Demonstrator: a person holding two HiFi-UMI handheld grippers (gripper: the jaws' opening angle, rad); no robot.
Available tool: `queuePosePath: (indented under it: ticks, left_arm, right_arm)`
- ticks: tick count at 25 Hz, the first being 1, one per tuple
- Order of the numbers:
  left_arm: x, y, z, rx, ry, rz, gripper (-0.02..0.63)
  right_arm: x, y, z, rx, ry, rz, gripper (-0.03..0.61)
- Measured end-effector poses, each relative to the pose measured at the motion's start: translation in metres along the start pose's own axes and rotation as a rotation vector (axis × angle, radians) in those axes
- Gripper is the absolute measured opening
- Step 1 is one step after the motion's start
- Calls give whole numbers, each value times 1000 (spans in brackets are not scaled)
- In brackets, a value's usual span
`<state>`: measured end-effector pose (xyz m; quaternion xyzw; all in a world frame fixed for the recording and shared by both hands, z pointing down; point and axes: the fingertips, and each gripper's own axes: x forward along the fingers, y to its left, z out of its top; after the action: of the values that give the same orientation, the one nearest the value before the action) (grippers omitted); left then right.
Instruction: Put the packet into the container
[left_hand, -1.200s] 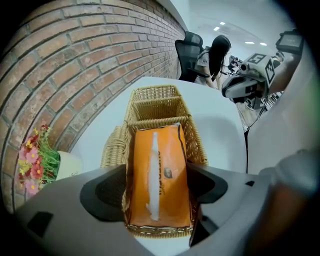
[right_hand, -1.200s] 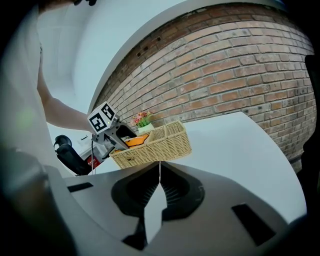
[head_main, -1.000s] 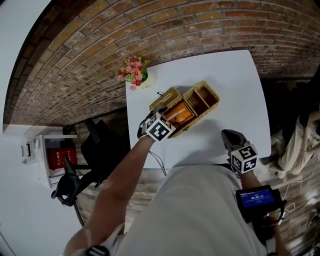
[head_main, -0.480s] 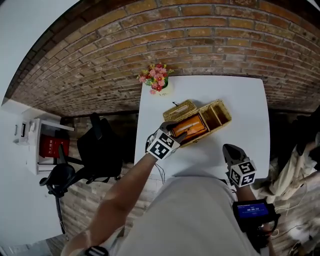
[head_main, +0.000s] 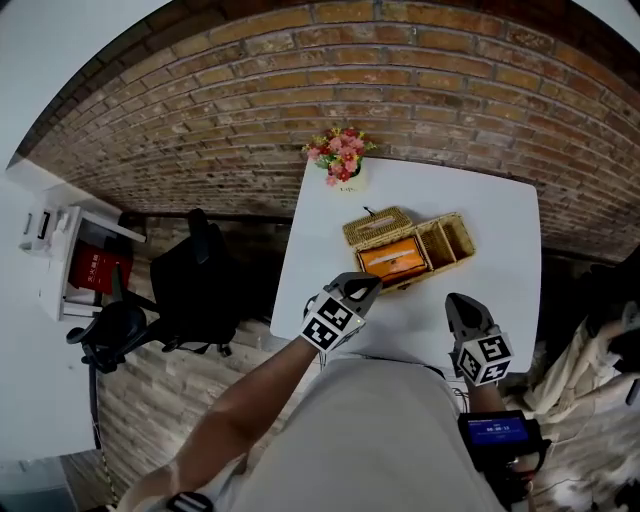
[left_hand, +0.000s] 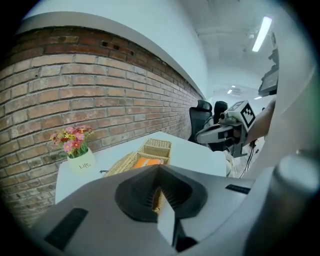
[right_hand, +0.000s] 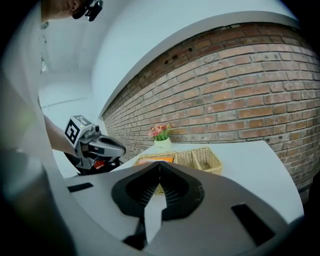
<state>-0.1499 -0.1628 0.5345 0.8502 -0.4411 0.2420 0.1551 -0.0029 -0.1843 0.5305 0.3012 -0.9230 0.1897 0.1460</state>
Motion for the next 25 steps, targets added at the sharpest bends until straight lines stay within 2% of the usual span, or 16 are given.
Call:
queuePosePath:
  ticks: [6,9,25]
  left_arm:
    - [-25,-17,-5,-112,-77,-25,11]
    - [-31,-21,-5,-135,-107,-25,11]
    - [-41,-17,-8,-114,-136,-57,11]
  right_arm:
    - [-11,26,13,-4,-50,47,11]
    - [-17,32,14,-2,-63,62,12]
    - [-9,48,10,-13,-51,48,11]
